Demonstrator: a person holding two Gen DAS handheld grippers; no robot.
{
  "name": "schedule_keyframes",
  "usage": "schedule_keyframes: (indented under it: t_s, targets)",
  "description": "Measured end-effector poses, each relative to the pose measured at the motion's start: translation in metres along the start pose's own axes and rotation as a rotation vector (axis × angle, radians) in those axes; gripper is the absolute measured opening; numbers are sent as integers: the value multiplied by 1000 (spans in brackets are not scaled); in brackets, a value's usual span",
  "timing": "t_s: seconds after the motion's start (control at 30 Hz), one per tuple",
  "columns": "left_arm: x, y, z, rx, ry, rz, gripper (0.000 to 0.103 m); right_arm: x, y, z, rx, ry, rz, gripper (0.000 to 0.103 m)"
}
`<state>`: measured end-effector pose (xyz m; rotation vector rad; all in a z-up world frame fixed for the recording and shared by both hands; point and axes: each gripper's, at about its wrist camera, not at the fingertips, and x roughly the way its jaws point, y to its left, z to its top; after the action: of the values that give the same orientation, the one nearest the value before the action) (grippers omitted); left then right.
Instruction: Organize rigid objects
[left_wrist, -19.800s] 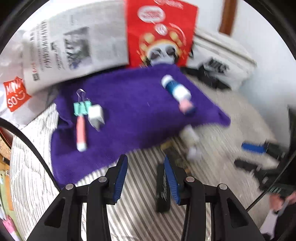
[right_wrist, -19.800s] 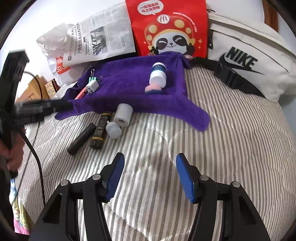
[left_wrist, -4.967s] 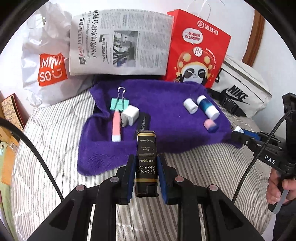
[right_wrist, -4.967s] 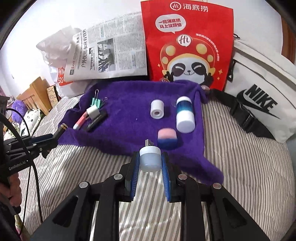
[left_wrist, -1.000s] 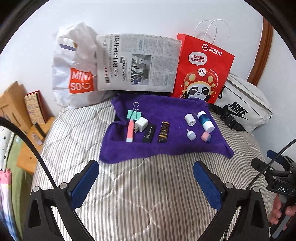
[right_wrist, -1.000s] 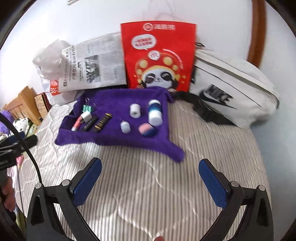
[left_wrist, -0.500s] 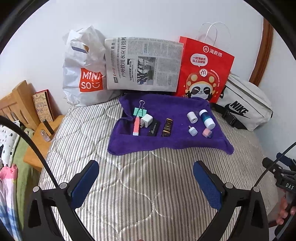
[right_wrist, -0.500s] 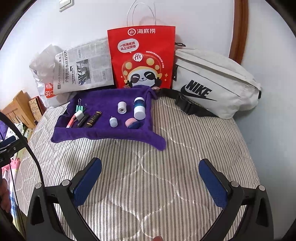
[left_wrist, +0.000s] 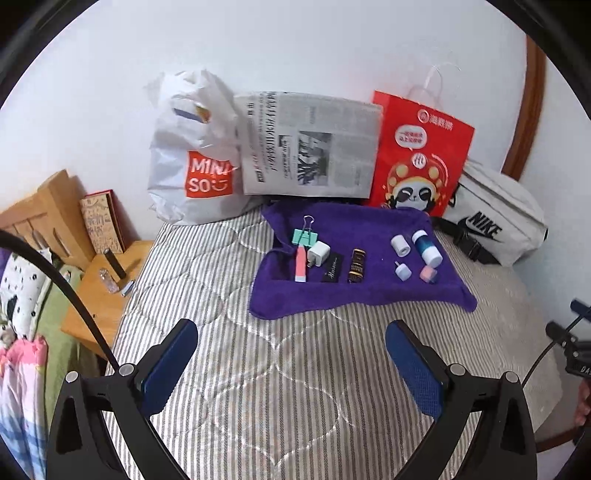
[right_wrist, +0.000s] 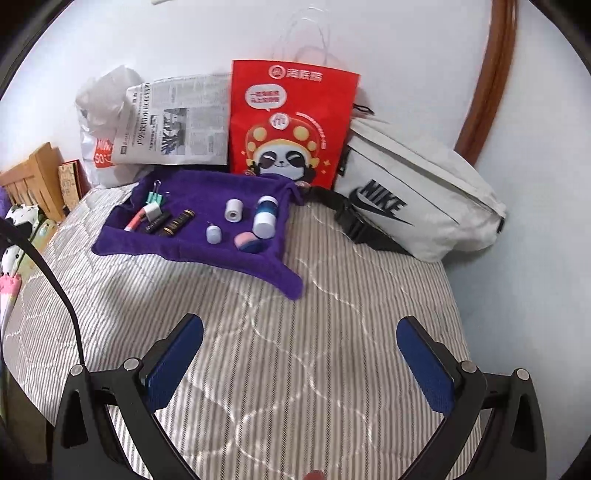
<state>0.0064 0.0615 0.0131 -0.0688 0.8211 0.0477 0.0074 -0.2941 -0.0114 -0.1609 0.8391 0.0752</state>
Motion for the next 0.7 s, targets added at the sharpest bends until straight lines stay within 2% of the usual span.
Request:
schedule_keyframes:
  t_s: [0.27, 0.53, 0.7]
  targets:
    - [3, 7, 2, 22, 23, 41, 103, 7, -11, -3, 36, 43, 26, 103]
    - [4, -10, 3, 91, 24, 45, 103, 15, -12, -3, 44, 73, 52, 103]
    - [4, -12, 6, 86, 16, 45, 103, 15, -16, -3, 62, 68, 47, 103]
